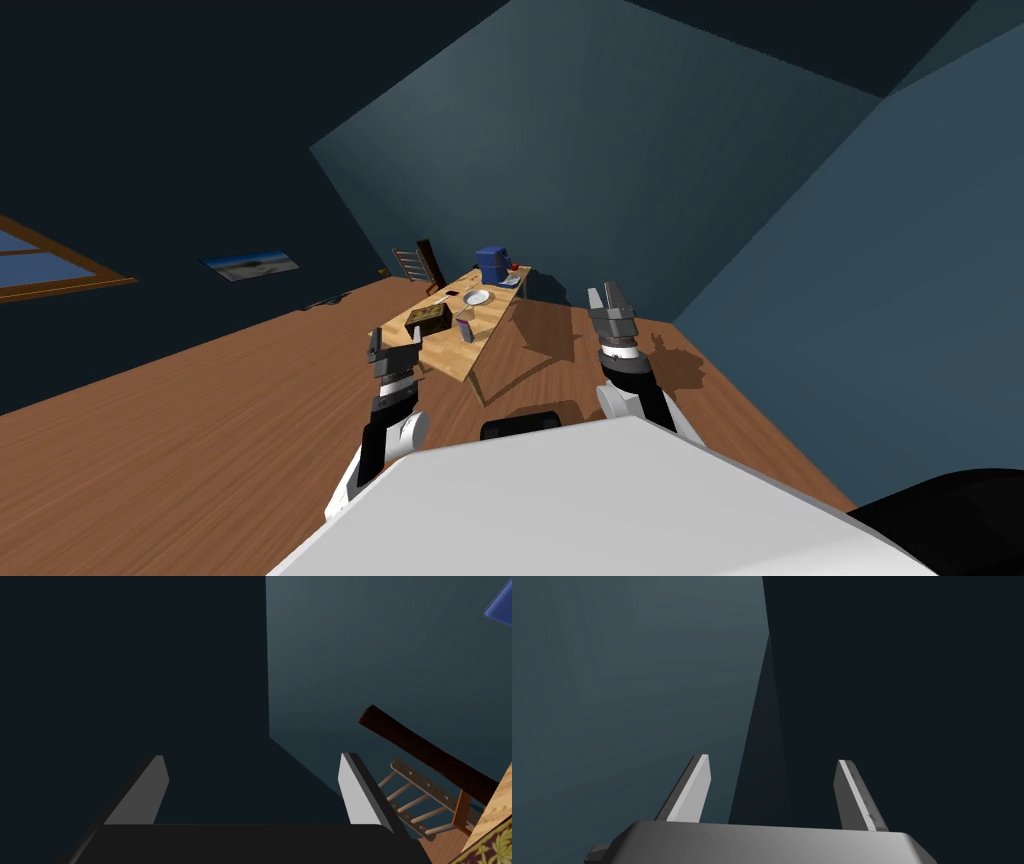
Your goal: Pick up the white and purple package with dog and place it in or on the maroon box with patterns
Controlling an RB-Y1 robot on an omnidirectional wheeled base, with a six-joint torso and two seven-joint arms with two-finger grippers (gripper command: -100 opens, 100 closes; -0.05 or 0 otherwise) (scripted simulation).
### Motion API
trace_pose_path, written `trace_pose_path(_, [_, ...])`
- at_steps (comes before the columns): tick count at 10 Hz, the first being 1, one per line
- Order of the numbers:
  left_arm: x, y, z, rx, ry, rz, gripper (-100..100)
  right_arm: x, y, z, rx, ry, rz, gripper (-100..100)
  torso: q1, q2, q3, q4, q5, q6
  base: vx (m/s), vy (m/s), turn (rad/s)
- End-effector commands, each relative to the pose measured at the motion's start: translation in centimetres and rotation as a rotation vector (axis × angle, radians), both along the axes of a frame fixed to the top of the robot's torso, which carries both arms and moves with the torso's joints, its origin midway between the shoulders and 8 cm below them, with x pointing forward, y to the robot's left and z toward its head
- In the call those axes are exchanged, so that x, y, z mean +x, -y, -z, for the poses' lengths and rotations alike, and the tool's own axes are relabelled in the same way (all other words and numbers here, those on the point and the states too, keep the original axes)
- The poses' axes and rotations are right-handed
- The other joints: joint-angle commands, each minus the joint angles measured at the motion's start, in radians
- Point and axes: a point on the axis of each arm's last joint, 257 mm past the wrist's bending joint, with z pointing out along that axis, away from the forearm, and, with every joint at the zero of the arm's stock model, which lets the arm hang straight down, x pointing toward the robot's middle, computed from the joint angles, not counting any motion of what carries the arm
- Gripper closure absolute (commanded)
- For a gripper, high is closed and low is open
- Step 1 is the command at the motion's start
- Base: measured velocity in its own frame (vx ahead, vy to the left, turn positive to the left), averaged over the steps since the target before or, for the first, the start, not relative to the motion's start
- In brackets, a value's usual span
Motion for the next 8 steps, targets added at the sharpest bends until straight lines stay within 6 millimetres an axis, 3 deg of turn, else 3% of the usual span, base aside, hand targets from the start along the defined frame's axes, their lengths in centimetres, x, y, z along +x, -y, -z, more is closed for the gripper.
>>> trace_pose_path(1, [0.0, -1.2, 0.8, -0.047, 0.011, 0.008, -100, 0.0, 0.0, 0.0, 0.0, 0.0, 0.0, 0, 0.0, 0.0, 0.0, 0.0, 0.0, 0.0, 0.046, -0.12, -0.078])
trace_pose_path(8, [-0.5, -5.5, 5.1, -0.188, 0.012, 0.002, -100, 0.0, 0.0, 0.0, 0.0, 0.0, 0.0, 0, -0.001, -0.002, -0.001, 0.0, 0.0, 0.0, 0.047, -0.102, -0.056])
